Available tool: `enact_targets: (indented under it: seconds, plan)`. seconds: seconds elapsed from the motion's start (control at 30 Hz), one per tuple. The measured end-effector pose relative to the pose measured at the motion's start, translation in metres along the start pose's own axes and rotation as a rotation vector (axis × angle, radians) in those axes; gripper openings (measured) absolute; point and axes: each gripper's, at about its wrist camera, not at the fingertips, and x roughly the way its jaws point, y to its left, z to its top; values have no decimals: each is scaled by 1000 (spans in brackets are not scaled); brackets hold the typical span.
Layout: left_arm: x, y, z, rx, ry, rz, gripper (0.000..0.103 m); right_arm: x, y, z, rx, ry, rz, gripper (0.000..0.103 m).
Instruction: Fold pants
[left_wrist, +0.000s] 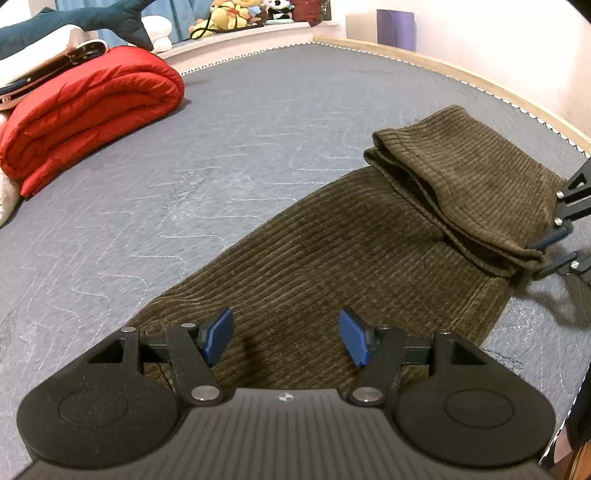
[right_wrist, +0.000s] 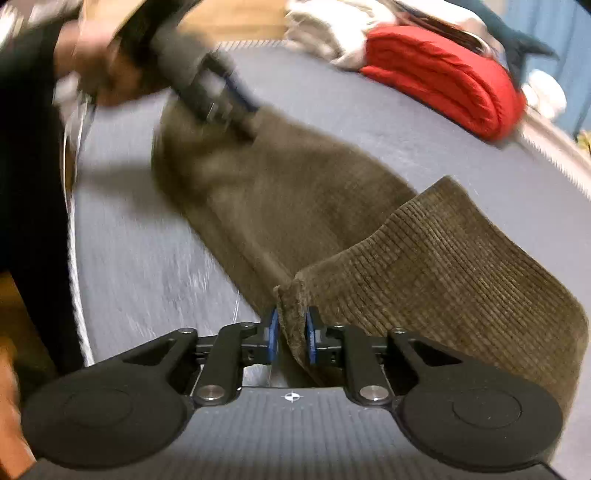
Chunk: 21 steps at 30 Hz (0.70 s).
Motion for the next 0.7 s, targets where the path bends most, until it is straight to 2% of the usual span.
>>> enact_targets:
  seconds: [0.03,0.1,0.13,0.17,0.3,0.33,0.37,0.4,0.47,0.53,0.6,0.7]
  plan:
    - [0,-1,0,2,0,0,69,3,4,-1,-14,-2,-28,24]
    - [-1,-2,-1,8,1,-2,69,4,7,2,-22,-28,-82,41]
    - [-1,-2,-1,10,2,-1,69,5,8,4,-26,-47,-121,57]
    - [0,-2,-2,11,5,2,69,6,9,5,-32,-64,-145,63]
    - [2,-1,-3,12,12,9,69,18,16,6,-110,-36,-196,60]
    - [2,-1,-3,11,12,10,69,22,13,7,-108,-30,-185,53]
    - [1,-1,-2,11,11,11,69,22,10,9,-101,-24,-175,37]
    - [1,0,-2,9,8,11,69,22,6,11,-82,-20,-164,31]
    - [0,0,-2,6,1,9,74,20,-2,14,-37,-31,-157,26]
    - [-1,0,-2,5,-5,10,75,18,-7,17,-19,-47,-159,22]
    - [-3,2,-1,-4,-11,11,75,9,-8,21,-6,-92,-165,21]
    - [-6,3,0,-16,-22,4,75,-20,-6,34,46,-203,-92,21]
